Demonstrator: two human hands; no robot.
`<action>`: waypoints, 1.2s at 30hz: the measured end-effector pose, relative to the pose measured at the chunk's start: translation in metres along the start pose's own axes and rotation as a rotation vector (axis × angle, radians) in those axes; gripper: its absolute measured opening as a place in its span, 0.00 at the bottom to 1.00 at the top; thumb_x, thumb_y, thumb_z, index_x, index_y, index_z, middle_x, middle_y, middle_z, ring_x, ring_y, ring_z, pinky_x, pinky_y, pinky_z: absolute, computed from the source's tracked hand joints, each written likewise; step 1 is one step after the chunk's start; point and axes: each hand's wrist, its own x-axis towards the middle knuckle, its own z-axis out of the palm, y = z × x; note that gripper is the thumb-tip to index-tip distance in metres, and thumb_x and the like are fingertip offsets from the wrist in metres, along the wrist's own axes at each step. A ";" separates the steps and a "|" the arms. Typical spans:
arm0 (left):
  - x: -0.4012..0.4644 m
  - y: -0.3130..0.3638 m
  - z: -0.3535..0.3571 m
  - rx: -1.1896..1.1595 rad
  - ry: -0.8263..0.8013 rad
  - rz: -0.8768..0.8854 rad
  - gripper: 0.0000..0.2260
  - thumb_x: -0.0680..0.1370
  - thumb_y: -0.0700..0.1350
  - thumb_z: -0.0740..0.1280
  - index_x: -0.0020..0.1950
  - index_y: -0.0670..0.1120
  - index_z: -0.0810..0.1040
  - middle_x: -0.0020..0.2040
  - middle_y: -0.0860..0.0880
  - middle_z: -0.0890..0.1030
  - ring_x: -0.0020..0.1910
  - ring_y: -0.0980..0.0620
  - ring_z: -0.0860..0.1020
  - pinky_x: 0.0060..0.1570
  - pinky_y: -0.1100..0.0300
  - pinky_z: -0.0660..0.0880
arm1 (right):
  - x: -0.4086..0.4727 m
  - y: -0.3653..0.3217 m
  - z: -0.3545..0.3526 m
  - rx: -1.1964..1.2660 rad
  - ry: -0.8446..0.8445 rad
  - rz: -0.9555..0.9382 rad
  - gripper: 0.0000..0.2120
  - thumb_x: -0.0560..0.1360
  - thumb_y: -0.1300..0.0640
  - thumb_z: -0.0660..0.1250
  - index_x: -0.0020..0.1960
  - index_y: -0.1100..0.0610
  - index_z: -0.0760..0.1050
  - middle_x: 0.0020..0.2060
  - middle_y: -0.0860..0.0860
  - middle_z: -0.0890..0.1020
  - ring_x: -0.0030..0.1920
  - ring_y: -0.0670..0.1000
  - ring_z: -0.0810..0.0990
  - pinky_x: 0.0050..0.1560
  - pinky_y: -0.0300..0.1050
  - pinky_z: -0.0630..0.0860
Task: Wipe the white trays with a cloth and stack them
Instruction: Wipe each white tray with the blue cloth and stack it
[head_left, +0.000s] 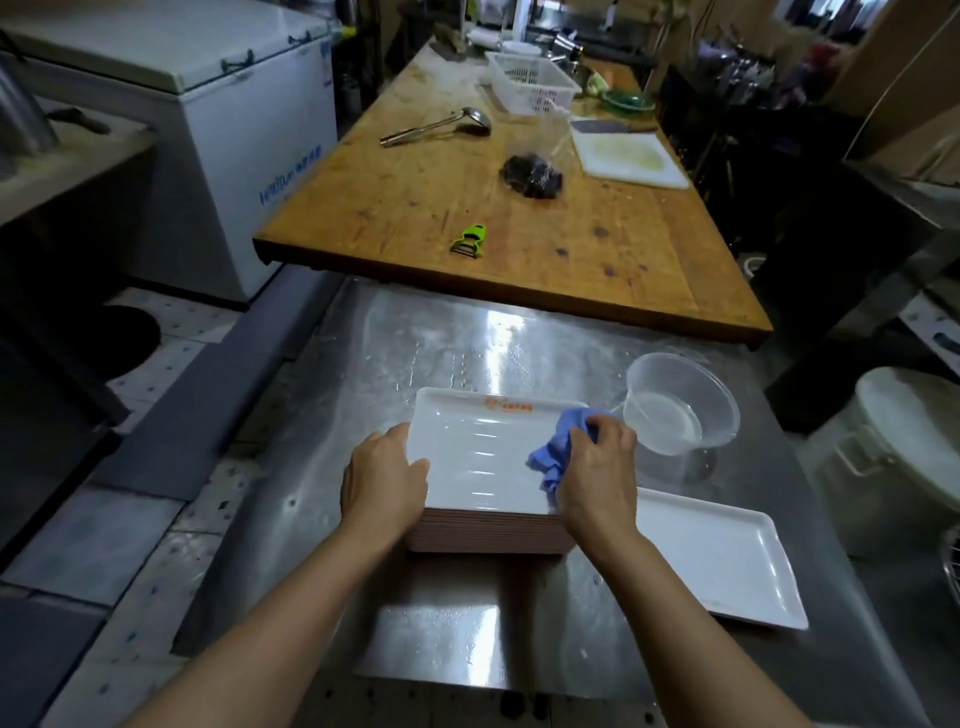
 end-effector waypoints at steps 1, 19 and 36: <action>0.000 0.000 0.000 -0.009 0.001 0.002 0.11 0.74 0.40 0.65 0.56 0.44 0.78 0.44 0.42 0.78 0.44 0.43 0.74 0.40 0.58 0.67 | 0.005 -0.004 0.000 0.005 0.005 0.012 0.15 0.78 0.64 0.56 0.63 0.60 0.70 0.64 0.56 0.67 0.63 0.53 0.63 0.56 0.39 0.59; 0.004 -0.010 -0.004 -0.119 -0.076 0.046 0.14 0.72 0.42 0.68 0.35 0.52 0.63 0.36 0.49 0.71 0.40 0.44 0.72 0.35 0.59 0.60 | 0.007 -0.101 0.042 0.313 -0.231 -0.420 0.18 0.66 0.70 0.66 0.56 0.64 0.76 0.58 0.56 0.74 0.57 0.54 0.71 0.50 0.35 0.64; 0.001 -0.013 -0.012 -0.328 -0.187 -0.218 0.07 0.71 0.38 0.67 0.46 0.46 0.74 0.45 0.46 0.79 0.44 0.46 0.78 0.38 0.58 0.73 | -0.033 -0.090 0.004 0.486 -0.496 -0.368 0.10 0.68 0.75 0.60 0.32 0.64 0.69 0.37 0.59 0.76 0.30 0.49 0.74 0.30 0.49 0.78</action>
